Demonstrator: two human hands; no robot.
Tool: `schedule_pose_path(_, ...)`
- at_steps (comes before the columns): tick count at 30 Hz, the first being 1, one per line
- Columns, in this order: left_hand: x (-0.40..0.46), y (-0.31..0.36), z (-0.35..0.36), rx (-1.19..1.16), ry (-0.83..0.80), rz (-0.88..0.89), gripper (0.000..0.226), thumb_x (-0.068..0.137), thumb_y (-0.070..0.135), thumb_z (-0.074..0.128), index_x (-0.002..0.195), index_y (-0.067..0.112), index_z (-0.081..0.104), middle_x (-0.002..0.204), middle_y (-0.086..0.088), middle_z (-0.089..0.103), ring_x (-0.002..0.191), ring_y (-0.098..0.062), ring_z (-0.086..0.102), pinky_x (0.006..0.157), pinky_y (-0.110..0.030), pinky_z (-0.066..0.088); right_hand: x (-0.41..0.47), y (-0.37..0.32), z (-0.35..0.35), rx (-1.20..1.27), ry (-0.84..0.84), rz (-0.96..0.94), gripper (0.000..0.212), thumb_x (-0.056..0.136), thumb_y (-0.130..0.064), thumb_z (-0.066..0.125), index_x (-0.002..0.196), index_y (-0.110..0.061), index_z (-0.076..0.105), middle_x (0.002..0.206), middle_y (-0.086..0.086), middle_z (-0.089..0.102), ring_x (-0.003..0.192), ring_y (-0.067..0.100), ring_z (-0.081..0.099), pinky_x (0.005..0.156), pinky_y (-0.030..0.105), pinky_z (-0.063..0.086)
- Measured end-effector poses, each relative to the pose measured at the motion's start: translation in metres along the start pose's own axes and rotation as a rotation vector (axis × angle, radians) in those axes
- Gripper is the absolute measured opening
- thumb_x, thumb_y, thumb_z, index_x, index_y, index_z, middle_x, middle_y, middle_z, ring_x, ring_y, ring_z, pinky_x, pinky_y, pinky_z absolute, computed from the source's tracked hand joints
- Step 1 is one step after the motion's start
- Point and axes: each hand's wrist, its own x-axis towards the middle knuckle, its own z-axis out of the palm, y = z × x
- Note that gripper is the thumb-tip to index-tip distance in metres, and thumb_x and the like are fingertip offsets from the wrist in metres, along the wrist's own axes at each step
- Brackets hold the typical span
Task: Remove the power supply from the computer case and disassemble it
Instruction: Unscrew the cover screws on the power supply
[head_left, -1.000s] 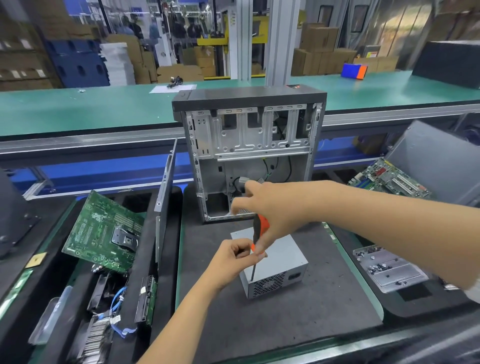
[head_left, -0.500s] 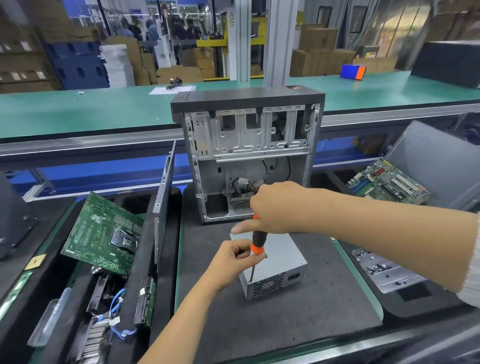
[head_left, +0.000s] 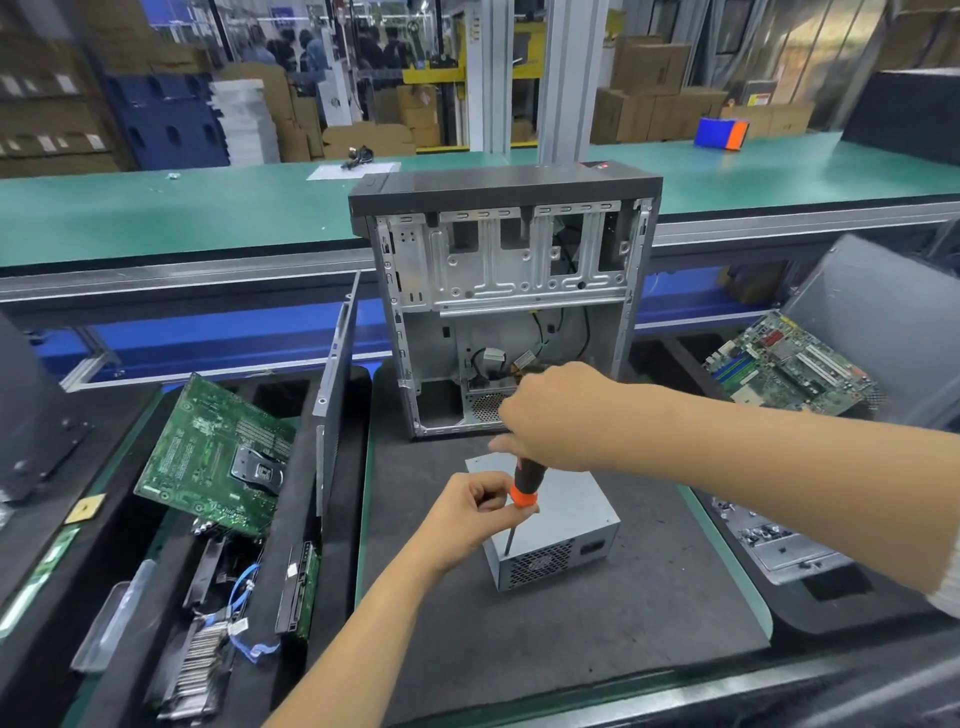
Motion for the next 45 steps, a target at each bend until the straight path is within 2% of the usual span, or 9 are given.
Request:
schedule_pose_path(4,0.0,-0.002,0.0,-0.01,-0.008,0.03,0.027,0.081,0.032,0.073,0.084,0.006,0.068,0.063,-0.025,0.031,0.075,-0.024,0.038,0.092,-0.035,0.047,-0.011,0.012,-0.004,0.368,-0.184,-0.191,0.049,0.086,-0.028,0.063,0.127,-0.032,0.036,0.117,0.001,0.031,0.104,0.024,0.042,0.081,0.04,0.049)
schedule_pose_path(9,0.0,0.003,0.003,-0.006,0.003,0.023,0.012,0.081,0.03,0.073,0.087,0.02,0.072,0.07,-0.012,0.039,0.074,-0.026,0.039,0.089,-0.031,0.045,-0.007,0.0,-0.002,0.098,-0.021,0.103,0.055,0.09,-0.066,0.04,0.092,-0.011,0.045,0.082,0.005,0.047,0.067,0.022,0.045,0.062,0.034,0.041)
schedule_pose_path(13,0.0,0.002,0.003,-0.023,-0.001,0.008,0.029,0.076,0.038,0.074,0.088,0.011,0.071,0.079,-0.01,0.044,0.084,-0.021,0.043,0.088,-0.025,0.043,-0.007,0.004,-0.002,0.16,-0.107,-0.096,0.018,0.097,-0.027,0.049,0.113,-0.018,0.046,0.102,0.004,0.04,0.09,0.024,0.047,0.069,0.035,0.043)
schedule_pose_path(15,0.0,0.0,0.003,-0.031,0.0,0.028,0.03,0.078,0.035,0.074,0.082,0.006,0.068,0.078,-0.01,0.043,0.082,-0.022,0.039,0.085,-0.02,0.048,-0.012,0.009,-0.005,0.312,-0.16,-0.18,0.04,0.089,-0.023,0.06,0.124,-0.029,0.04,0.11,0.0,0.031,0.101,0.023,0.041,0.075,0.035,0.043)
schedule_pose_path(20,0.001,-0.002,0.002,0.003,0.027,0.038,0.025,0.085,0.021,0.071,0.076,0.001,0.059,0.069,-0.016,0.023,0.071,-0.024,0.031,0.091,-0.026,0.051,-0.007,0.001,-0.006,0.101,-0.04,0.097,0.06,0.087,-0.068,0.043,0.11,-0.013,0.047,0.08,0.002,0.041,0.062,0.019,0.046,0.055,0.031,0.04)
schedule_pose_path(26,0.0,-0.001,0.002,-0.001,0.012,0.041,0.013,0.082,0.031,0.072,0.084,0.018,0.072,0.063,-0.016,0.038,0.072,-0.021,0.038,0.095,-0.04,0.047,-0.009,0.004,-0.007,0.227,-0.147,-0.139,0.031,0.091,-0.018,0.054,0.119,-0.023,0.042,0.104,0.002,0.034,0.082,0.022,0.045,0.06,0.03,0.038)
schedule_pose_path(31,0.001,-0.004,-0.002,-0.023,0.026,0.07,0.022,0.085,0.022,0.072,0.075,0.005,0.061,0.065,-0.013,0.02,0.071,-0.026,0.031,0.09,-0.029,0.049,-0.008,0.004,-0.007,0.215,-0.108,-0.006,0.055,0.084,-0.06,0.058,0.116,-0.018,0.04,0.1,0.004,0.04,0.078,0.022,0.051,0.06,0.033,0.043)
schedule_pose_path(35,0.002,-0.001,-0.001,-0.003,0.007,0.037,0.008,0.084,0.022,0.07,0.076,0.022,0.07,0.054,0.009,0.03,0.064,-0.016,0.031,0.099,-0.036,0.051,0.0,0.001,0.001,0.16,-0.065,0.034,0.039,0.095,-0.053,0.046,0.089,-0.014,0.046,0.076,0.001,0.044,0.058,0.014,0.044,0.048,0.027,0.033)
schedule_pose_path(45,-0.008,-0.032,-0.025,0.071,-0.046,-0.063,0.016,0.086,0.012,0.073,0.101,0.016,0.07,0.061,0.009,0.023,0.058,-0.009,0.026,0.064,-0.011,0.035,-0.003,0.016,-0.001,0.369,-0.078,-0.017,0.02,0.093,-0.028,0.057,0.109,-0.017,0.05,0.095,0.004,0.048,0.088,0.03,0.063,0.077,0.046,0.053)
